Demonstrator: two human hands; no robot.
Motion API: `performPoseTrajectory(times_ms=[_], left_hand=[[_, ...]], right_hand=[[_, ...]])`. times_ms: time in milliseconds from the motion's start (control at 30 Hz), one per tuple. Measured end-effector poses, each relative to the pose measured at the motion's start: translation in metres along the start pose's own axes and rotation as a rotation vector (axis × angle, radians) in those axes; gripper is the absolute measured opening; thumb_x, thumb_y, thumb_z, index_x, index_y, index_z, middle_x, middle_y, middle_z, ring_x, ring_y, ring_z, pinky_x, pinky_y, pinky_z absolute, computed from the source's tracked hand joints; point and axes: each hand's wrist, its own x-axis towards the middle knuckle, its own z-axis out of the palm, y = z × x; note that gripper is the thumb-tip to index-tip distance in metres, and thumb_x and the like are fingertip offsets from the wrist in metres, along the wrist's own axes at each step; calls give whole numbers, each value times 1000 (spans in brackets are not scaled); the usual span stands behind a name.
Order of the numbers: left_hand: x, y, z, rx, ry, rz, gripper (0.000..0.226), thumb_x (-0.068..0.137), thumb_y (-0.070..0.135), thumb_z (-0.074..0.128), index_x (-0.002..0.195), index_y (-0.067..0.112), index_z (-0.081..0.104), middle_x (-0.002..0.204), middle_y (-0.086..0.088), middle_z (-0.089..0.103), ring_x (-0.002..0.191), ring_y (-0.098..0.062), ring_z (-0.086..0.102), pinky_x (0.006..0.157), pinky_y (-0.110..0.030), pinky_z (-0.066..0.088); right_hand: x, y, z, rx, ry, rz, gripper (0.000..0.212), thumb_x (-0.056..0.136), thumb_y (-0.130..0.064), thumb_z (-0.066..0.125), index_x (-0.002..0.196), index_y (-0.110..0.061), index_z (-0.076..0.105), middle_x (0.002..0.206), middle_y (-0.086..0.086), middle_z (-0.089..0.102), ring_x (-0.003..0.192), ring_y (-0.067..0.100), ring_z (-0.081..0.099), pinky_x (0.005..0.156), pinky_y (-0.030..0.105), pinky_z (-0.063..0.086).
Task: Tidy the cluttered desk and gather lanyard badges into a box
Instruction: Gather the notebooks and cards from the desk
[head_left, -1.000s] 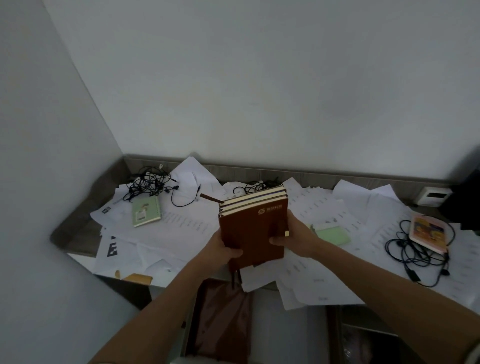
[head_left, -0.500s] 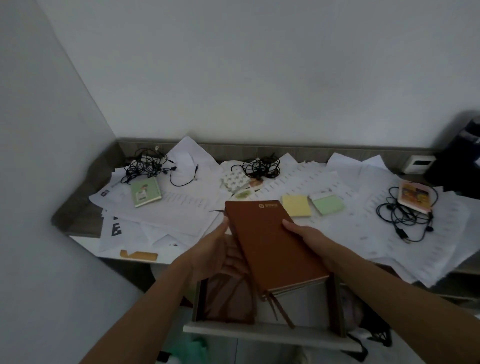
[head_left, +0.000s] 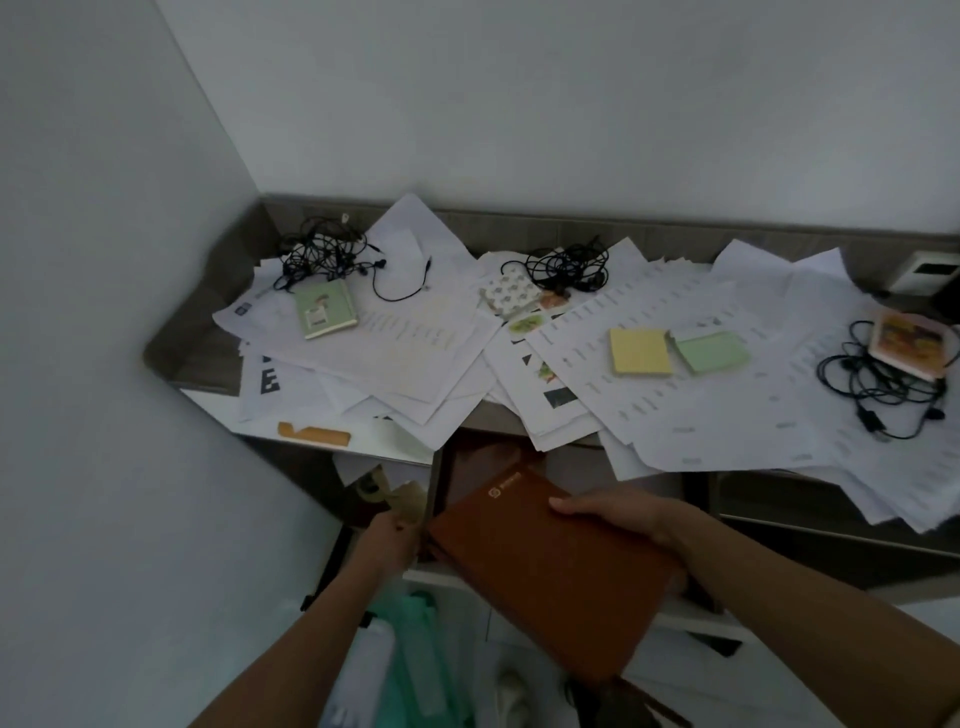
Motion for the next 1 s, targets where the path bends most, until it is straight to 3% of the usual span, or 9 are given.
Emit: performPoseTrajectory(times_ms=[100,200,267,400,500,633,700,833,1000], left_hand=[[0,-12,6,23,-94,-92,29,97,2,45,70,10,53,68,-7,52,60,-22,50,59,-32,41],[-5,-15,12,83,-221,-183,19,99,5,41,111,10,55,97,-5,60,89,-33,67,54,-32,51],[-8,-17,15,27,-204,-220,29,100,13,40,128,11,48,108,-6,59,81,-26,67,45,-28,49],[-20,-18,14,-143,-199,-289,29,101,33,38,116,14,55,88,-6,65,64,-16,64,57,-27,53],[-23,-21,13,-234,-217,-297,28,100,28,39,112,10,57,83,-11,65,65,-21,64,64,-30,54],[-23,-22,12,-345,-199,-306,27,101,21,41,109,2,58,79,-17,63,61,-24,62,61,-31,55],[-22,-23,12,-376,-181,-312,22,101,18,41,101,4,58,79,-18,63,61,-25,62,63,-33,57],[-21,-20,13,-384,-167,-303,20,100,14,41,91,7,57,88,-22,64,61,-24,61,63,-34,57],[-19,-19,16,-322,-155,-274,23,100,10,38,106,-2,57,90,-24,64,58,-22,60,60,-33,56]], right_hand=[[23,6,10,176,49,-9,61,69,-51,79,115,-11,68,106,15,73,96,32,71,75,40,59],[47,6,14,407,129,-101,57,74,-44,77,118,-9,65,109,14,72,99,29,70,81,41,56],[61,1,18,521,146,-158,54,77,-40,75,121,-10,64,113,13,71,103,28,69,85,41,55],[83,-9,37,650,177,-232,45,83,-34,72,122,-12,63,118,13,69,107,29,67,92,45,52],[94,-11,52,527,403,-274,45,86,-32,71,125,-12,59,118,11,66,106,29,65,96,48,51],[94,-12,55,184,631,-314,30,87,-36,70,105,-12,66,112,12,68,95,26,64,92,39,52],[92,-8,50,43,690,-302,44,87,-33,70,120,-5,62,120,13,64,101,29,64,90,37,52],[95,-4,56,-96,612,-274,49,91,-24,66,133,-7,50,129,15,59,111,31,59,96,43,50],[101,-4,62,-332,587,-227,75,85,-34,72,140,-3,32,135,14,53,120,30,54,97,33,47]])
